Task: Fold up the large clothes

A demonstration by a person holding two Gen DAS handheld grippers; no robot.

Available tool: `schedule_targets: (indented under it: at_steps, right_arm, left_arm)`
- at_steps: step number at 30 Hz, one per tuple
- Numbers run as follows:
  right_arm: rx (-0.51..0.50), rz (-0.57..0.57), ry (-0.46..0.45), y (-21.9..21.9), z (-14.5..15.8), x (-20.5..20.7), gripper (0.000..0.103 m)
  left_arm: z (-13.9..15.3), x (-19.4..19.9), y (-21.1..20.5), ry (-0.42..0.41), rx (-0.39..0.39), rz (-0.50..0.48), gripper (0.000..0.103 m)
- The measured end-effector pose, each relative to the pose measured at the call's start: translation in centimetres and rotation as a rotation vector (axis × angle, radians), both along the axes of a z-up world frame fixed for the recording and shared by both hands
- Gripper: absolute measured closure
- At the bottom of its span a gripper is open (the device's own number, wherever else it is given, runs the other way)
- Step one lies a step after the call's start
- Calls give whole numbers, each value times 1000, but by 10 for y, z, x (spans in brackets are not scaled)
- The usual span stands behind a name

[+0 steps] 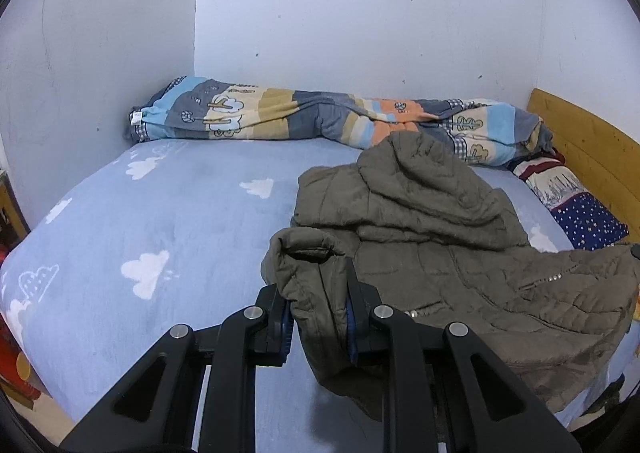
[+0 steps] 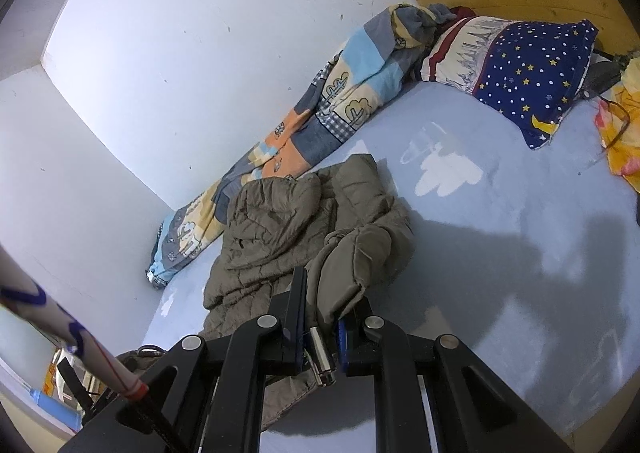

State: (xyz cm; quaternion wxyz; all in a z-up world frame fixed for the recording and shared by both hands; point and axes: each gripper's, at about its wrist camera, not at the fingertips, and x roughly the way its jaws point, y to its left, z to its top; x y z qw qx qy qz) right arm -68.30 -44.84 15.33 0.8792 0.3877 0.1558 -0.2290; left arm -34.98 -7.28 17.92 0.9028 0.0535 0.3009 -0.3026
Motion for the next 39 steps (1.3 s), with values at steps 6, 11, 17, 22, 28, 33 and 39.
schedule_targets:
  at_steps: [6, 11, 17, 22, 28, 33, 39]
  right_arm:
    - [-20, 10, -11, -11, 17, 15, 91]
    - [-45, 20, -15, -21, 34, 34, 91]
    - [-44, 28, -26, -39, 45, 54, 91]
    - [-56, 34, -17, -54, 54, 77, 91]
    - [-82, 42, 13, -80, 65, 116, 91]
    - [-100, 46, 52, -108, 70, 159, 91]
    - [-71, 24, 110, -151, 59, 214, 91]
  left_arm:
    - [13, 18, -9, 8, -18, 2, 83]
    - [22, 34, -17, 12, -37, 14, 83]
    - [32, 54, -31, 17, -44, 17, 83]
    - [41, 82, -49, 55, -61, 18, 83]
    - [46, 123, -78, 87, -59, 17, 81]
    - [44, 163, -110, 124, -51, 18, 78]
    - [38, 216, -144, 147, -43, 40, 65]
